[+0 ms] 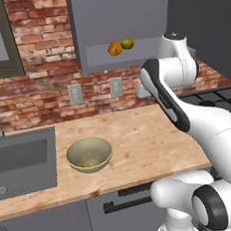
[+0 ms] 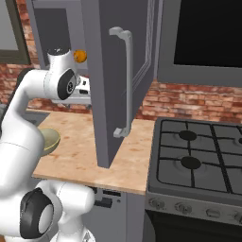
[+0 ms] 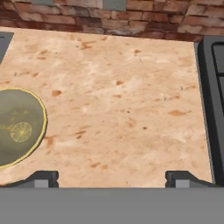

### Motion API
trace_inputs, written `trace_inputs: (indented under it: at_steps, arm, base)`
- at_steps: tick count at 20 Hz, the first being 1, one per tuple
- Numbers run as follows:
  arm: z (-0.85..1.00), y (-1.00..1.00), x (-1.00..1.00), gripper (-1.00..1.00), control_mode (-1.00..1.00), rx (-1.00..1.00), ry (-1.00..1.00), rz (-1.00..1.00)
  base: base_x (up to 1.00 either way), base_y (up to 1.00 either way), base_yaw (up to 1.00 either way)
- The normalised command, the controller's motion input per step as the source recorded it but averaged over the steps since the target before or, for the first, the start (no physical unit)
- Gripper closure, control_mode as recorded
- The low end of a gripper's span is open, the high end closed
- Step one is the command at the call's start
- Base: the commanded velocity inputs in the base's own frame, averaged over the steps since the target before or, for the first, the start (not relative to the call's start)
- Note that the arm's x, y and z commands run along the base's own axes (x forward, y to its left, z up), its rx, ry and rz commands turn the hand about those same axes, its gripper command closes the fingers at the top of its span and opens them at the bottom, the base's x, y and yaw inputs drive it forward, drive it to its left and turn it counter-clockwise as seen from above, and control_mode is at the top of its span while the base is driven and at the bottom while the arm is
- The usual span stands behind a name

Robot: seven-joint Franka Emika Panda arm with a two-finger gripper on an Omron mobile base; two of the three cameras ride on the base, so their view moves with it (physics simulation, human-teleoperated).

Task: Pick the oranges from the cabinet and place them in one bowl. Pick the corn from the sink and place it in the other bowl.

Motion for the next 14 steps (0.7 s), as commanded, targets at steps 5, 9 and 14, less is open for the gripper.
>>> trace_inputs:
  at_steps: [5, 9, 14]
  arm:
    - [0.03, 0.10, -0.04, -1.00, -1.00, 0.00, -0.10, -0.01]
    - [0.09, 0.01, -0.28, -1.00, -1.00, 0.00, -0.20, 0.00]
    - [0.09, 0.04, -0.38, -1.00, -1.00, 0.00, -0.18, 0.00]
  base:
    - [0.00, 0.00, 0.00]
    - [0.00, 0.00, 0.00]
    - [0.00, 0.00, 0.00]
